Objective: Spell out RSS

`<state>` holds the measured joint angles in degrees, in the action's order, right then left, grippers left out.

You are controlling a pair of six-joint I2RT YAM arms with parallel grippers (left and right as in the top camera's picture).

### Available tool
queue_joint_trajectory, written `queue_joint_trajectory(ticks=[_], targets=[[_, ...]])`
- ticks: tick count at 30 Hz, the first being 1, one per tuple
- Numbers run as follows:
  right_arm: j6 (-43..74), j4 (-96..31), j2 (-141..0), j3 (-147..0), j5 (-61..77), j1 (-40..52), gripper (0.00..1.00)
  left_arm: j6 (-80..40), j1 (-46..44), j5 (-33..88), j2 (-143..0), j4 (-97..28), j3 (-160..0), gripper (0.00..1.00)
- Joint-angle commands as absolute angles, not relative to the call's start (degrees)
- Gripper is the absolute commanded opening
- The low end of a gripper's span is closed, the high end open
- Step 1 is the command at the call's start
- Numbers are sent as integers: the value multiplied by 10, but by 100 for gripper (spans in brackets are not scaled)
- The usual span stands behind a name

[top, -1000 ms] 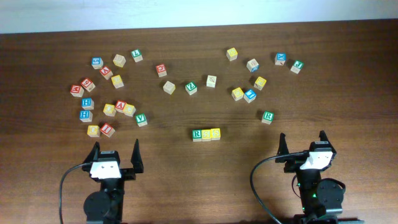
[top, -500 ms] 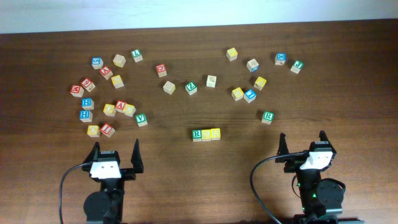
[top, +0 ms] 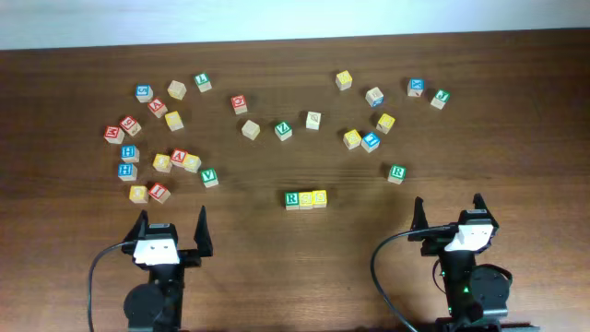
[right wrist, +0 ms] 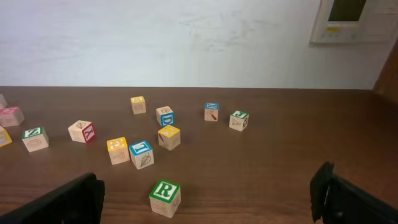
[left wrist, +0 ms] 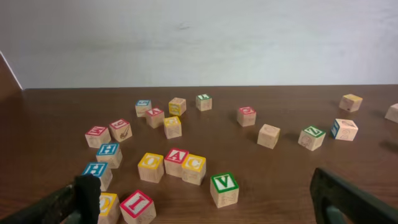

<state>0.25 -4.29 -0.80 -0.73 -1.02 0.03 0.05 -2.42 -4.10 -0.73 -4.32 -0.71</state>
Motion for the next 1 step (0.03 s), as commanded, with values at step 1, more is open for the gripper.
queue_joint_trajectory(ticks=[1], targets=[[9, -47, -2, -3, -7, 4, 98, 9, -20, -43, -3, -44, -5, 99]])
